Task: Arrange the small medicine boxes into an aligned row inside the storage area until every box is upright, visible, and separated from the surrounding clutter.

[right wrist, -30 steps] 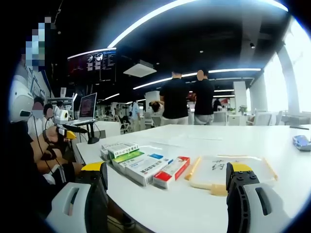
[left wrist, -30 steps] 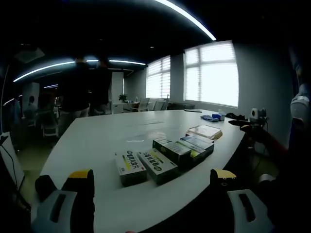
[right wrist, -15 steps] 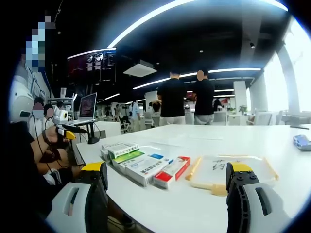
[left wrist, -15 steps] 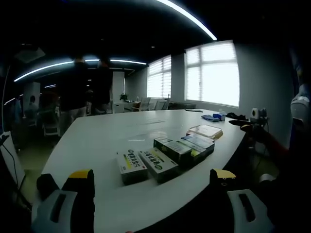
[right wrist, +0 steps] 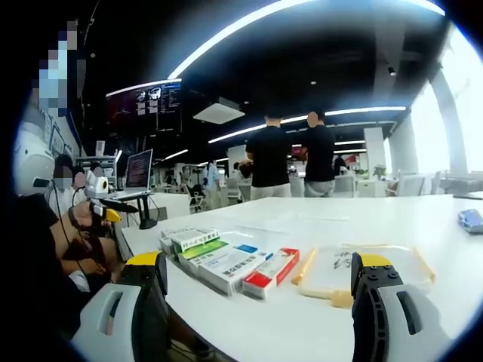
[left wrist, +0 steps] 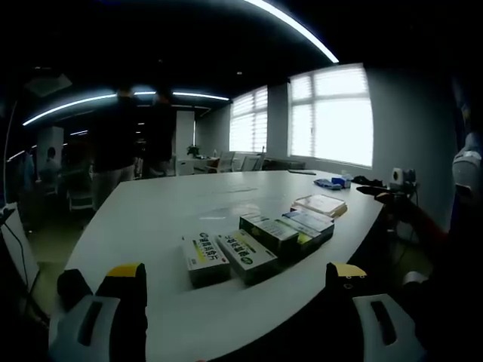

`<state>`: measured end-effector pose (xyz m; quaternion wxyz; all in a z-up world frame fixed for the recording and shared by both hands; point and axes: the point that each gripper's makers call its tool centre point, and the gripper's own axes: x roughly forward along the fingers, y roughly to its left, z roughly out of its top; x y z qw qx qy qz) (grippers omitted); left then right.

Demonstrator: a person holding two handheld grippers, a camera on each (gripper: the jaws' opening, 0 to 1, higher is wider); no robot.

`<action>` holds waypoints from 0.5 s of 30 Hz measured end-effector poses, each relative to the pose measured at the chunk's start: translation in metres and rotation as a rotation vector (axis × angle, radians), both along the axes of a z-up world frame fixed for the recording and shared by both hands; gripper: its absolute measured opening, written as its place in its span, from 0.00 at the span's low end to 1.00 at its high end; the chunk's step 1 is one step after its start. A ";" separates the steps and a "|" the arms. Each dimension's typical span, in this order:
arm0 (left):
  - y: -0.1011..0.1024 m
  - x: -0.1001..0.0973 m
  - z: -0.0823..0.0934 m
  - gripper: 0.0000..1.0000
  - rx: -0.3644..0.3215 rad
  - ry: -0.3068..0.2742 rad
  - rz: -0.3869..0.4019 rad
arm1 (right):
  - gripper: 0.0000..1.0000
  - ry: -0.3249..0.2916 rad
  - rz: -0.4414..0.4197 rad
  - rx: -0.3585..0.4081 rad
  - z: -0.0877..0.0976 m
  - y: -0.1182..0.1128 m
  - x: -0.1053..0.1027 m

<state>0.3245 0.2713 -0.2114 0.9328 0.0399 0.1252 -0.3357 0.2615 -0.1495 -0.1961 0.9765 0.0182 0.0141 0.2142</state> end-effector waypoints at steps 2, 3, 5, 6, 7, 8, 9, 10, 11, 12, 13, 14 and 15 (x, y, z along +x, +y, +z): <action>0.000 0.000 0.001 0.99 0.000 -0.003 0.002 | 1.00 -0.005 0.001 -0.001 0.002 0.000 0.000; 0.001 0.000 0.002 0.99 -0.002 -0.005 0.003 | 1.00 -0.006 0.001 -0.001 0.002 0.000 0.000; 0.001 0.001 0.003 0.99 -0.004 -0.006 0.005 | 1.00 -0.008 0.003 -0.001 0.003 0.001 0.000; 0.002 0.001 0.003 0.99 -0.004 -0.007 0.007 | 1.00 -0.009 0.004 -0.001 0.003 0.001 -0.001; 0.002 0.001 0.003 0.99 -0.003 -0.007 0.008 | 1.00 -0.009 0.003 0.001 0.004 0.000 -0.001; 0.003 0.001 0.003 0.99 -0.003 -0.007 0.009 | 1.00 -0.008 0.005 0.005 0.004 0.001 -0.001; 0.003 0.001 0.003 0.99 -0.003 -0.008 0.010 | 1.00 -0.010 0.009 0.012 0.005 0.001 -0.002; 0.003 0.002 0.004 0.99 -0.003 -0.008 0.011 | 1.00 -0.012 0.011 0.015 0.005 0.001 -0.003; 0.003 0.002 0.004 0.99 -0.004 -0.008 0.011 | 1.00 -0.013 0.011 0.018 0.006 0.002 -0.003; 0.004 0.002 0.004 0.99 -0.006 -0.008 0.010 | 1.00 -0.013 0.010 0.020 0.006 0.001 -0.003; 0.004 0.002 0.005 0.99 -0.012 -0.009 0.011 | 1.00 -0.014 0.010 0.019 0.006 0.001 -0.003; 0.003 0.002 0.006 0.99 -0.019 -0.012 0.011 | 1.00 -0.014 0.009 0.018 0.007 0.001 -0.004; 0.003 0.002 0.006 0.99 -0.024 -0.013 0.010 | 1.00 -0.015 0.008 0.017 0.007 0.001 -0.004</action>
